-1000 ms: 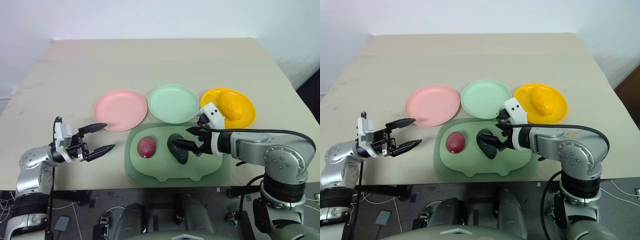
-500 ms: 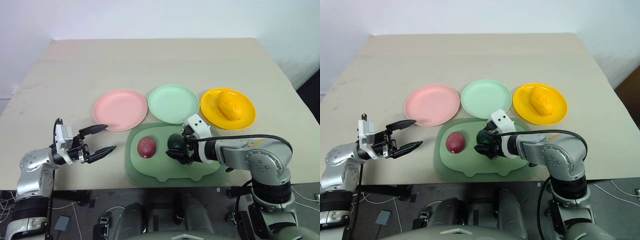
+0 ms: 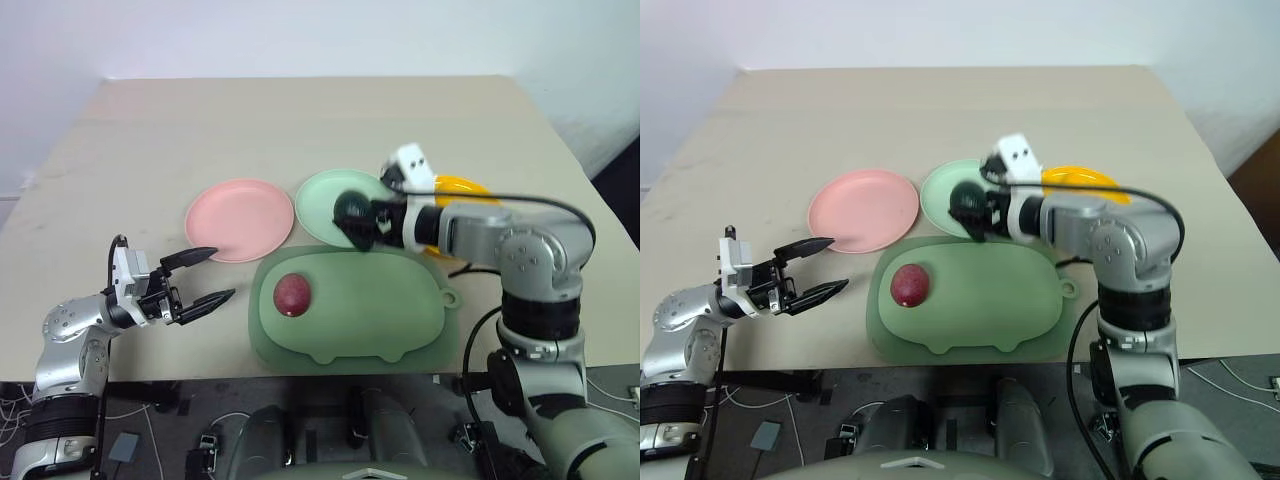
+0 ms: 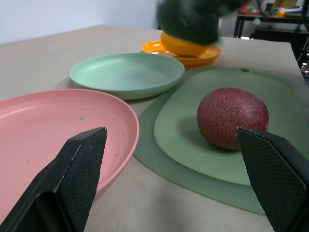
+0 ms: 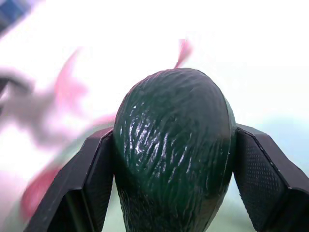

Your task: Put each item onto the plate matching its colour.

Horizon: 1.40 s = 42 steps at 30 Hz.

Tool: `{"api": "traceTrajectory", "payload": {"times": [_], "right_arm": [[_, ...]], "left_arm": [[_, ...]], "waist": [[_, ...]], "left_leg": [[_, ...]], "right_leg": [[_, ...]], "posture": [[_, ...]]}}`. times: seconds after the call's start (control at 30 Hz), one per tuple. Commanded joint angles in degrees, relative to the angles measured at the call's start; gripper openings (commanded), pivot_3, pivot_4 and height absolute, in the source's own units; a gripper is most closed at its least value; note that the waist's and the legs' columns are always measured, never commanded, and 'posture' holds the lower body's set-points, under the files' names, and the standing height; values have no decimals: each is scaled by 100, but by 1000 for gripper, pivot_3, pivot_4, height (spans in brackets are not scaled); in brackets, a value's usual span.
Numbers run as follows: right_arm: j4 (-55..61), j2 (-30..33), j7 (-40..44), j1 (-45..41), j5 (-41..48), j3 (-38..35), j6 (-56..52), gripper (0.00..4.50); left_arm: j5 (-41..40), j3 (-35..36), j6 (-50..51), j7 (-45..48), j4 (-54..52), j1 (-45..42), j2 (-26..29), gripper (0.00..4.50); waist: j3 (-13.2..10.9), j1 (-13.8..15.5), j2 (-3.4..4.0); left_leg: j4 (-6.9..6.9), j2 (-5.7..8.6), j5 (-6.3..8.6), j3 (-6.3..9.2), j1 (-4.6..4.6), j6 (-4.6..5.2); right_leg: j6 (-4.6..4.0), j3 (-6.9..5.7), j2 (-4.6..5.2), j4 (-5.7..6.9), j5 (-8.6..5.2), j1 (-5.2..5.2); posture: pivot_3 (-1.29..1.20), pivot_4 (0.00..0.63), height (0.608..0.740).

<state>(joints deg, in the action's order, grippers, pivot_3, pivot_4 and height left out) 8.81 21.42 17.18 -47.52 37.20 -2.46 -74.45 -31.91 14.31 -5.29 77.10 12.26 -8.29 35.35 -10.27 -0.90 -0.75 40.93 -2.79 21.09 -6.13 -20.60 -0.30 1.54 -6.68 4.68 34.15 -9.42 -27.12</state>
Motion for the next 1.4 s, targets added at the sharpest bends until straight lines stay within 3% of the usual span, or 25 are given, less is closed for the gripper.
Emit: {"api": "traceTrajectory", "payload": {"times": [0.03, 0.17, 0.33, 0.43, 0.47, 0.57, 0.7, 0.87, 1.0, 1.1, 1.2, 1.4], "right_arm": [[-1305, -7, 184, -454, -787, 396, 1148, 3137], [-2593, -284, 359, -803, -1388, 716, 2091, 3137], [-3326, -518, 556, -876, -1827, 811, 2744, 3137], [-3407, -573, 616, -784, -1975, 800, 2874, 4139], [-3306, -567, 647, -714, -1970, 768, 2846, 4428], [-2350, -342, 933, -334, -1564, 410, 2511, 4473], [-456, 375, 1595, 498, -594, -355, 1923, 4473], [969, 1555, 2419, 1889, 428, -1530, 1507, 4473], [1252, 2334, 3639, 3738, 214, -2464, 2766, 4473], [912, 2546, 4066, 4414, -251, -2677, 3922, 4473], [361, 2707, 4484, 4944, -851, -2742, 5171, 4473], [-417, 2655, 5389, 5475, -773, -3098, 6603, 4473]], "left_arm": [[-44, 24, -38, 14, -83, -118, 9, 4500], [-39, 6, -57, 18, -97, -137, -20, 4500], [-51, -2, -11, -44, -280, -68, -40, 4500], [-43, -42, 24, -86, -444, 37, -55, 4500], [-47, -59, 50, -112, -519, 81, -65, 4500], [-70, -111, 125, -201, -700, 128, -98, 4500], [-102, -151, 153, -195, -757, 106, -96, 4500], [-129, -193, 221, -161, -766, 30, -92, 4500], [-123, -337, 307, -66, -783, -4, -131, 4500], [-133, -416, 433, -69, -866, 24, -124, 4500], [-159, -486, 626, -170, -1046, 68, -144, 4500], [-63, -680, 837, -574, -1640, 277, -303, 4500]], "waist": [[0, -8, 0], [-1, -25, 1], [-2, -31, 3], [-2, -22, 4], [-2, -24, 4], [-3, 1, 5], [-5, 50, 8], [-4, 47, 6], [-4, 50, 5], [-6, 4, 5], [-6, 5, 3], [-6, 52, 3]], "left_leg": [[0, 1, 0, -4, -1, 0], [0, 1, 0, -11, -2, -1], [-1, -2, -18, -14, -6, -33], [-1, -3, -18, -13, -8, -33], [-1, -4, -18, -12, -8, -33], [-1, -5, -18, -6, -12, -33], [6, -5, -18, 16, -43, -33], [8, 0, 0, 22, -55, 1], [9, 2, 1, 22, -43, 1], [9, 0, 1, 14, -17, 1], [2, -5, 2, 7, 28, 2], [2, 2, 2, 10, 28, 2]], "right_leg": [[0, 0, 1, 0, 0, 0], [1, 0, 2, 3, 1, -2], [1, 0, 1, 6, 1, -7], [1, 0, 3, 6, 1, -7], [1, 0, 4, 6, 1, -7], [1, -4, 4, 6, 1, -7], [3, -23, 10, 4, 2, -16], [7, -30, 11, -5, 4, -20], [7, -29, 10, -16, 3, -12], [14, -4, 5, -14, -2, -4], [33, 11, -3, -15, -17, 35], [30, 13, 1, -15, -14, 32]], "posture": [[0, 150, 733], [0, 150, 733], [0, 150, 733], [0, 150, 733], [0, 150, 733], [0, 150, 733], [0, 150, 733], [0, 150, 733], [0, 150, 733], [0, 150, 733], [0, 150, 733], [0, 150, 733]]}}
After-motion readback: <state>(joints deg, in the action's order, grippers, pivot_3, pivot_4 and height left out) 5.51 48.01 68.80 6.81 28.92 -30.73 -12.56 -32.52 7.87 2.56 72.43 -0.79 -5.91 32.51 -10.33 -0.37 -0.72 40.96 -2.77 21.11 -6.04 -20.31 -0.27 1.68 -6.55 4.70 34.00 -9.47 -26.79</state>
